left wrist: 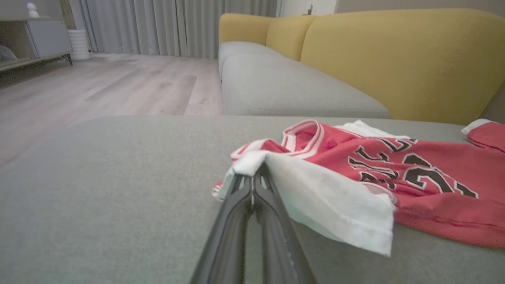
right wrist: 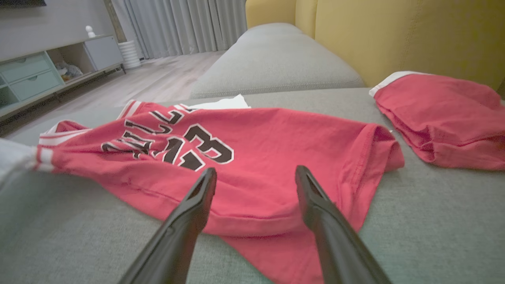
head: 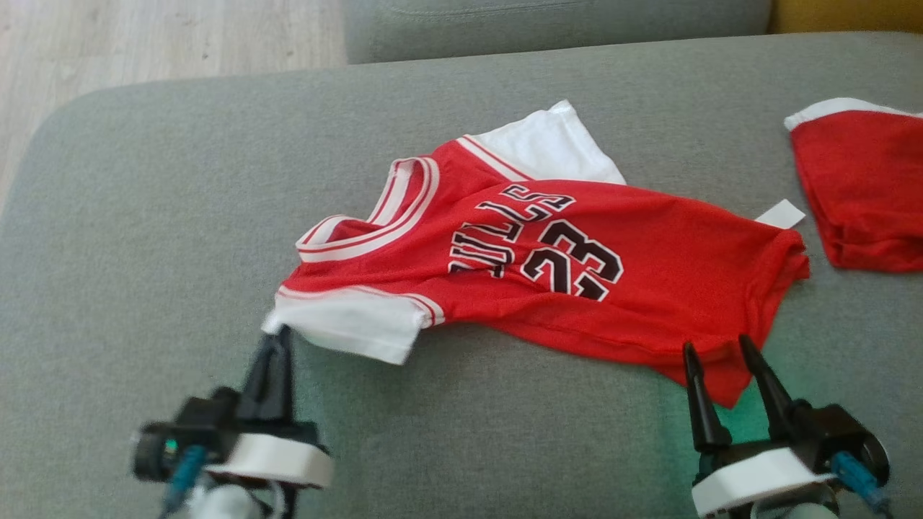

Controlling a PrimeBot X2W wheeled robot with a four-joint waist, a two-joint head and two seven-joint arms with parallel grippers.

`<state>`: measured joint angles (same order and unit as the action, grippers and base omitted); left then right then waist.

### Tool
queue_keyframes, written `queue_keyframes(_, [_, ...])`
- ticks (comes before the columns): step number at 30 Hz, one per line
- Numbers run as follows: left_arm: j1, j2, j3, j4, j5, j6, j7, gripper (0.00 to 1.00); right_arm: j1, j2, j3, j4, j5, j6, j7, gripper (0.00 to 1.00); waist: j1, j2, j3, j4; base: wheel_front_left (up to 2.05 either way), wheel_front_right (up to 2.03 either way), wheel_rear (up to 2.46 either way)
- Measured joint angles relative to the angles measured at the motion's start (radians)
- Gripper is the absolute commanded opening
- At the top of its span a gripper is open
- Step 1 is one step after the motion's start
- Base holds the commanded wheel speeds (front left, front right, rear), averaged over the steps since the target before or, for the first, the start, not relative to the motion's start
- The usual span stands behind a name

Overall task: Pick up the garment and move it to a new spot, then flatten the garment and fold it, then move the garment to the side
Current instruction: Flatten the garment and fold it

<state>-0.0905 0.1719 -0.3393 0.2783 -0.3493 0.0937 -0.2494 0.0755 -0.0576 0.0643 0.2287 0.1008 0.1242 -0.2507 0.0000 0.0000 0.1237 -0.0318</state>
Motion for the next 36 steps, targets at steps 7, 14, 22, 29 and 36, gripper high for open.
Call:
queue_keyframes(7, [0.014,0.043,0.02,-0.072,0.009,0.012,0.007,0.0,0.024,-0.016,-0.005,0.017,-0.02,0.0,0.0,1.0,0.0,0.0,0.013,0.013,0.0,0.0,0.0])
queue_keyframes(14, [0.015,0.044,0.016,-0.092,0.009,0.021,0.02,0.0,0.024,-0.016,-0.073,0.034,-0.068,0.0,0.0,1.0,0.0,0.0,0.016,0.013,0.0,0.0,0.0])
queue_keyframes(22, [0.015,0.044,0.01,-0.094,0.009,0.021,0.021,0.0,0.012,-0.015,-0.076,0.093,-0.076,0.0,0.0,1.0,0.0,0.0,0.017,0.028,0.0,0.0,0.0])
queue_keyframes(29, [0.015,0.047,-0.002,-0.099,0.009,0.022,0.021,0.0,-0.024,-0.015,-0.082,0.121,-0.086,0.0,0.0,1.0,0.0,0.0,0.02,0.037,0.0,0.0,0.0])
queue_keyframes(36, [0.015,0.049,-0.01,-0.1,0.009,0.023,0.021,0.0,-0.025,-0.015,-0.098,0.142,-0.122,0.0,0.0,1.0,0.0001,0.0,0.024,0.044,0.0,0.0,0.0])
